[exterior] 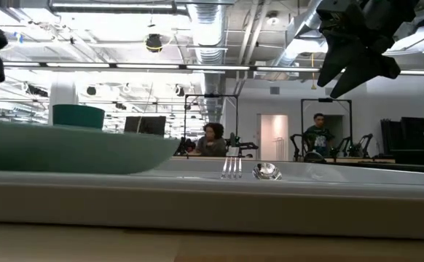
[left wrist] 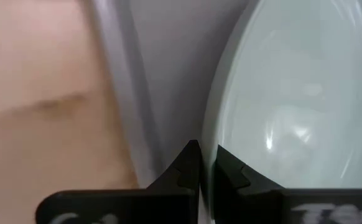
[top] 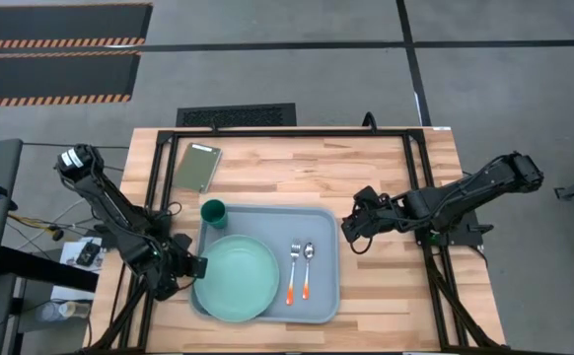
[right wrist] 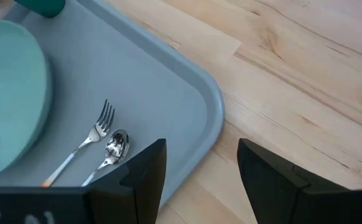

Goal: Pick and place plate/cup/fork/spoon on tray
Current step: Put the light blue plate to the left of the orange fork on the light gray tray, then adjust the light gray tray

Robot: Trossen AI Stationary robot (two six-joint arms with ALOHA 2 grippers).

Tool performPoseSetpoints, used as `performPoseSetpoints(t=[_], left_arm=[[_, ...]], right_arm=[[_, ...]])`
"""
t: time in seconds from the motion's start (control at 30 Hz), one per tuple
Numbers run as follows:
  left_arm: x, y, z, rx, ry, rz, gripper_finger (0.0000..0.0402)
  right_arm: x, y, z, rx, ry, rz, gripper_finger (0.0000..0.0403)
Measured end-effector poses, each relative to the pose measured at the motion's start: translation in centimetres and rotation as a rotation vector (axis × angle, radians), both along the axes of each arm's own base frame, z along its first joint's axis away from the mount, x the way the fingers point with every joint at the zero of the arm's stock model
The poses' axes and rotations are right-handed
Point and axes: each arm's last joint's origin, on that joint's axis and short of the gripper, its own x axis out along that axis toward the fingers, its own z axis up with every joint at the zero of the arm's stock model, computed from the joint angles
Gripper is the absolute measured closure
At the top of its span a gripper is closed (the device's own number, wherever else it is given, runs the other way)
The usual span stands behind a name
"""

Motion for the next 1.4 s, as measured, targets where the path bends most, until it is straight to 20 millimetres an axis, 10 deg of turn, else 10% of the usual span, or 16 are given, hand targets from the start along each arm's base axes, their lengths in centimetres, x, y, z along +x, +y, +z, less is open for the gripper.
performPoseSetpoints(t=[0.53, 1.0, 1.4], left_arm=[[0.1, 0.6, -0.5, 0.007, 0.028, 0.016, 0.0393], [0.0, 0.7, -0.3, -0.012, 0.04, 0.025, 0.0245], [-0.7, 1.6, 0.7, -0.027, 0.04, 0.031, 0.0217]], right_arm=[[0.0, 0.0, 0.0, 0.005, 0.001, 0.003, 0.0182], [0.0, 0.0, 0.0, 0.005, 0.002, 0.005, 0.0182], [0.0, 0.1, 0.0, 0.008, 0.004, 0.011, 0.0182]])
